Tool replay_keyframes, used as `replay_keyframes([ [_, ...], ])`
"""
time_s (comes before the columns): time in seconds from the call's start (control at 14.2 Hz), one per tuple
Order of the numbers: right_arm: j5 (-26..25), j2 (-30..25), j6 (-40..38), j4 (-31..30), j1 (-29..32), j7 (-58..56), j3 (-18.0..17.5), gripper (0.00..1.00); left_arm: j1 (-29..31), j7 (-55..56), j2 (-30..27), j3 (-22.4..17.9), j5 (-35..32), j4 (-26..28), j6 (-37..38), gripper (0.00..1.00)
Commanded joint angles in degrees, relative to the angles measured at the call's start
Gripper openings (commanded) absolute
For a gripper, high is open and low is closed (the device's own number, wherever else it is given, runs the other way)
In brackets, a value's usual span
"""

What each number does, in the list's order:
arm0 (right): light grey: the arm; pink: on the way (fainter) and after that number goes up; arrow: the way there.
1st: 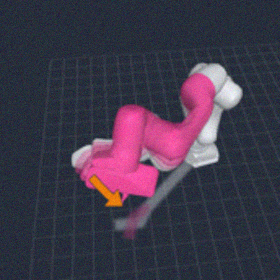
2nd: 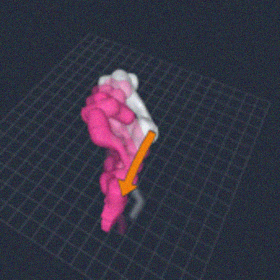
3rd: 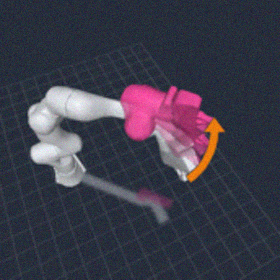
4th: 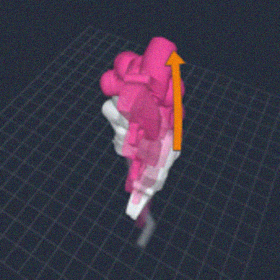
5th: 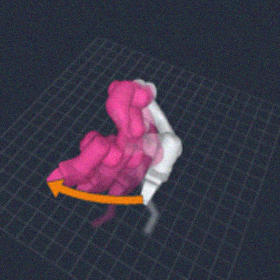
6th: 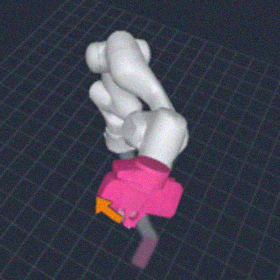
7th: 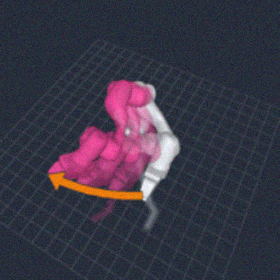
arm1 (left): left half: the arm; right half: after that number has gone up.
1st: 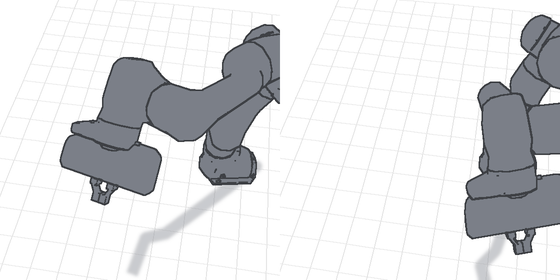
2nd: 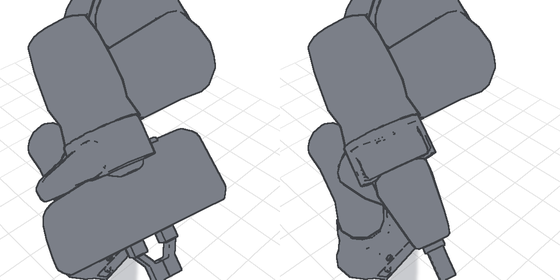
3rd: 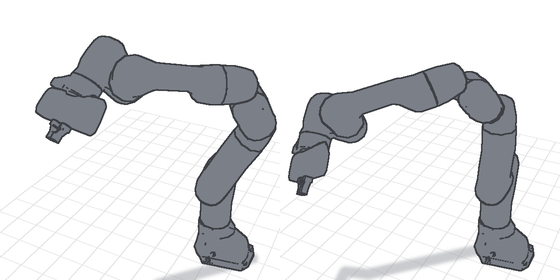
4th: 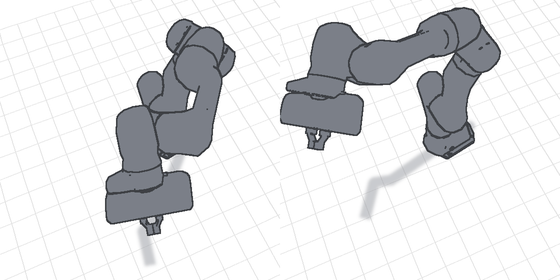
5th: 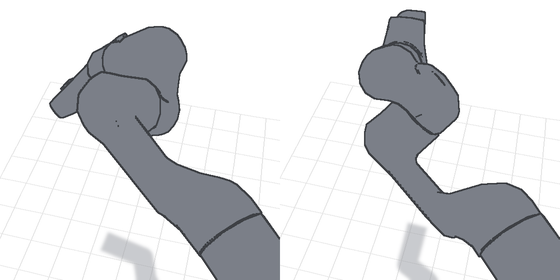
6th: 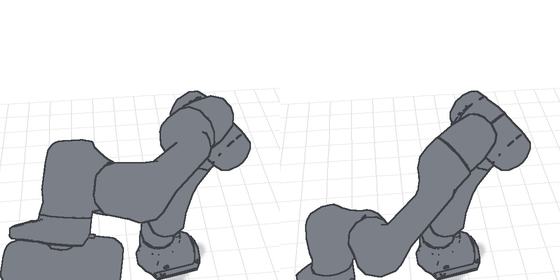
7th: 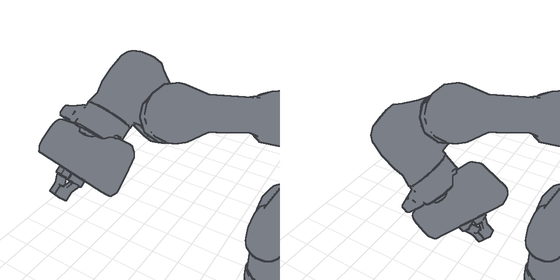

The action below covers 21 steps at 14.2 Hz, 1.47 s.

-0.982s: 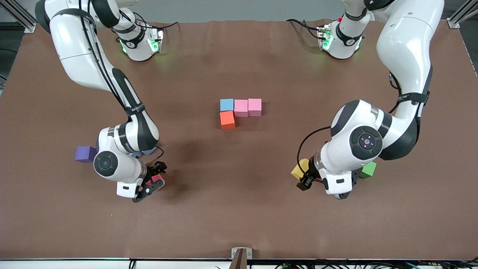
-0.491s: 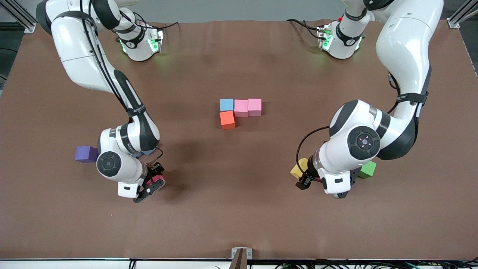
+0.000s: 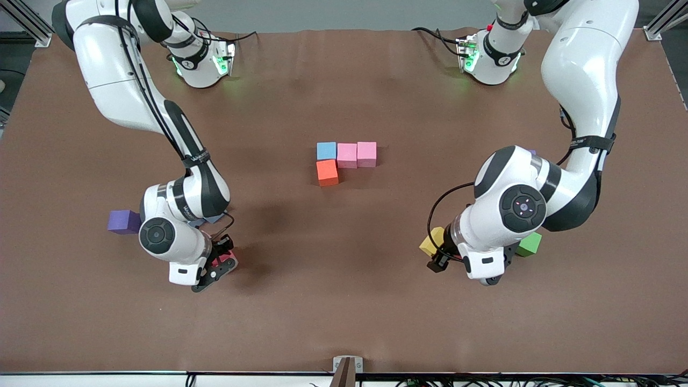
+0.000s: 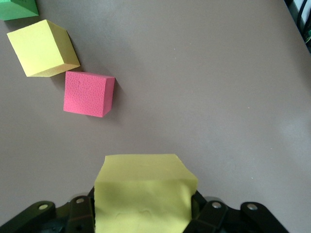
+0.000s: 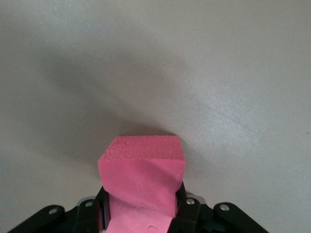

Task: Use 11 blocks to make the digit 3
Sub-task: 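Carry the red cube with the right gripper to below the orange cube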

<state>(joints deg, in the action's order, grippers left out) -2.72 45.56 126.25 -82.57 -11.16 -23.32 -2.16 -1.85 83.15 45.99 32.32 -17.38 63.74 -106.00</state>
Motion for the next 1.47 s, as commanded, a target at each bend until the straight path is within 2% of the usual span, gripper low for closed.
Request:
replay_keyframes([
  [0.0, -0.1, -0.4, -0.6, 1.2, -1.4, 4.2, -0.2, 0.27, -0.2, 0.2, -1.1, -0.2, 0.2, 1.0, -0.1, 0.00],
  [0.63, 13.6, -1.3, -3.5, 1.6, -14.4, 36.3, -0.2, 0.26, 0.6, -1.2, -1.1, -0.3, 0.3, 0.9, -0.3, 0.01],
  [0.98, 14.2, -1.6, -5.1, 1.6, -20.0, 54.7, -0.7, 0.26, 2.2, -3.3, -1.2, -0.2, 0.4, 0.9, -0.2, 0.01],
  [1.4, 13.6, -1.6, -5.0, 0.8, -23.6, 53.6, -1.2, 0.28, 2.1, -2.9, -1.1, -0.3, 0.3, 1.0, 0.0, 0.01],
])
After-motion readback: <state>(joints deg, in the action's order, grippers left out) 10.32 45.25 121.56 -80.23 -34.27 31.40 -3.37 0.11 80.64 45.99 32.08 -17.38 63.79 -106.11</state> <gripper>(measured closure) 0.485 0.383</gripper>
